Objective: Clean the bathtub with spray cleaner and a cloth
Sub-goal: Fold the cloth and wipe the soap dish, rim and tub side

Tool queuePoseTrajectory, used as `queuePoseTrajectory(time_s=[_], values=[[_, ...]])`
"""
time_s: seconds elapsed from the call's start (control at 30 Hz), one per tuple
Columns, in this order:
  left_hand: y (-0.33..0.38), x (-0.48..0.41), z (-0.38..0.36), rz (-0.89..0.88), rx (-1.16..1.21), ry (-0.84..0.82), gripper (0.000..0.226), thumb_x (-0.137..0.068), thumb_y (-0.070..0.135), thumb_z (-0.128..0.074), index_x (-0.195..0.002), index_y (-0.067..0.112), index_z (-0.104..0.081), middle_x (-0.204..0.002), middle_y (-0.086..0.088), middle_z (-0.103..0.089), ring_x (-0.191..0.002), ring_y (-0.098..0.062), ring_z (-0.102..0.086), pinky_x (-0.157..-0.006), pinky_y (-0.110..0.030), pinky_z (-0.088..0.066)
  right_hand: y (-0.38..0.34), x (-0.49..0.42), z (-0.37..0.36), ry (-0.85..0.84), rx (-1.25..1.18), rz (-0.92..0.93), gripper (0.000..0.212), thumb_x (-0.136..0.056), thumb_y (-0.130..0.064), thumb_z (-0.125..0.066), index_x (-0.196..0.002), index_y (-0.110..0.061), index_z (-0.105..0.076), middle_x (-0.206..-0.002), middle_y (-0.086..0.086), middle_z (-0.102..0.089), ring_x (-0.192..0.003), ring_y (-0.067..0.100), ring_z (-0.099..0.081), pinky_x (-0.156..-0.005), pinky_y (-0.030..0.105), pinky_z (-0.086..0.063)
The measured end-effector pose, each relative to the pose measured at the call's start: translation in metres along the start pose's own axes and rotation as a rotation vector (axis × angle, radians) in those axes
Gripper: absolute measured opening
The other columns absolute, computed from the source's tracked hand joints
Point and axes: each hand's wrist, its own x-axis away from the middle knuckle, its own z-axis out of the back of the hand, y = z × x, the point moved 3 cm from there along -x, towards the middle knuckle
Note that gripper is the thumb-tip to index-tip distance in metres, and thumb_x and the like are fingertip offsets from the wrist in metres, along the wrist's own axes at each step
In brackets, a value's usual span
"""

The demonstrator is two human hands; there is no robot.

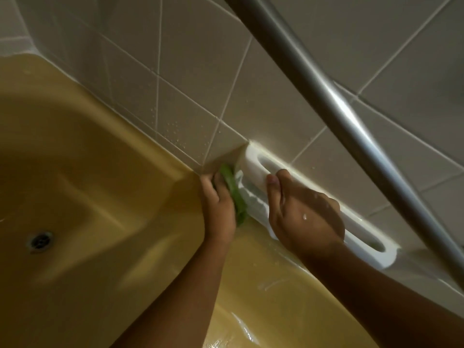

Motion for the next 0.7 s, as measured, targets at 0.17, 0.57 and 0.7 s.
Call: queuePoseTrajectory(time_s=[0.17, 0.57, 0.7], values=[[0.022, -0.009, -0.004, 0.113, 0.053, -0.035, 0.015, -0.111, 0.037, -0.041, -0.102, 0.034, -0.053, -0.108, -0.001, -0.066, -0.098, -0.019, -0.066, -0.084, -0.044, -0.058, -0.001, 0.002, 0.003, 0.056, -0.008, 0.003, 0.034, -0.109, -0.048, -0.027, -0.096, -0.028, -0.051, -0.061, -0.011, -0.03, -0.054, 0.028, -0.063, -0.055, 0.031, -0.028], [0.034, -0.014, 0.007, 0.047, -0.111, -0.105, 0.016, -0.11, 0.038, -0.043, -0.102, 0.03, -0.054, -0.096, 0.0, -0.067, -0.084, -0.016, -0.066, -0.071, -0.034, -0.053, -0.001, 0.0, 0.0, 0.027, -0.048, 0.003, 0.037, -0.109, -0.048, -0.022, -0.098, -0.029, -0.052, -0.061, -0.01, -0.04, -0.057, 0.024, -0.064, -0.056, 0.032, -0.031], [0.09, 0.0, -0.003, -0.198, -0.101, -0.072, 0.013, -0.108, 0.037, -0.05, -0.1, 0.03, -0.056, -0.095, 0.008, -0.067, -0.086, -0.01, -0.066, -0.074, -0.032, -0.056, 0.005, -0.001, 0.004, 0.028, -0.107, 0.092, 0.032, -0.109, -0.048, -0.027, -0.097, -0.029, -0.05, -0.067, -0.008, -0.044, -0.061, 0.024, -0.064, -0.053, 0.032, -0.035]])
